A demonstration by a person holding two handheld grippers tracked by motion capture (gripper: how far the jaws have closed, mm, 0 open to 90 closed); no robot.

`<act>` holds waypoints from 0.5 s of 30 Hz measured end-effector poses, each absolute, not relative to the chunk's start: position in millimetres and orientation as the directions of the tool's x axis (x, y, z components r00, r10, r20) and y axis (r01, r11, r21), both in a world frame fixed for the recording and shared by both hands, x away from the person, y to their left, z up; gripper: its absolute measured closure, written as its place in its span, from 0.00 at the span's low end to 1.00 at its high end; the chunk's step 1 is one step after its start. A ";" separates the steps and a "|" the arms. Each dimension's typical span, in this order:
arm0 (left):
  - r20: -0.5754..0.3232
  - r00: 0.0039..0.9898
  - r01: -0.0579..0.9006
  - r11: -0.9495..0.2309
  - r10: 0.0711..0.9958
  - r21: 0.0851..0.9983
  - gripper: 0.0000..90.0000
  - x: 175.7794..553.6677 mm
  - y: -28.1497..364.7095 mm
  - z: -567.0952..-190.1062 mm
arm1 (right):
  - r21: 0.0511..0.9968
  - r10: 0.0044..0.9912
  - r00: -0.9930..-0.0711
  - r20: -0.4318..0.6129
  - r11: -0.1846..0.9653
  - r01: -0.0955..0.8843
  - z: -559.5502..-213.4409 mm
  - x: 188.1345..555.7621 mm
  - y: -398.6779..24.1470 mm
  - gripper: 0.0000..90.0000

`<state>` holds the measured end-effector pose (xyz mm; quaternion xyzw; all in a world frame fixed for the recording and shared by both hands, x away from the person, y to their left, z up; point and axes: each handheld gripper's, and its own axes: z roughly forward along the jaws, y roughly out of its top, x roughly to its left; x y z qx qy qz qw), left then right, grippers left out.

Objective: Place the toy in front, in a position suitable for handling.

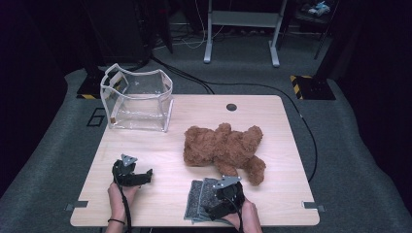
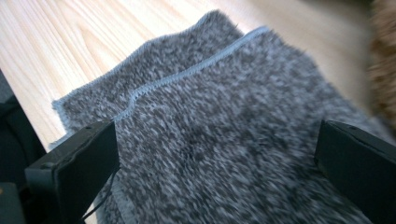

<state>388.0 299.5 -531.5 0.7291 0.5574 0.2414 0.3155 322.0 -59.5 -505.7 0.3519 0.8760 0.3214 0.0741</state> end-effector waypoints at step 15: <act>-0.005 0.257 0.662 -0.172 0.966 0.729 0.06 387.7 299.0 -531.5 | 0.621 0.693 -0.721 -0.007 0.568 0.540 -513.2 320.9 -63.7 0.35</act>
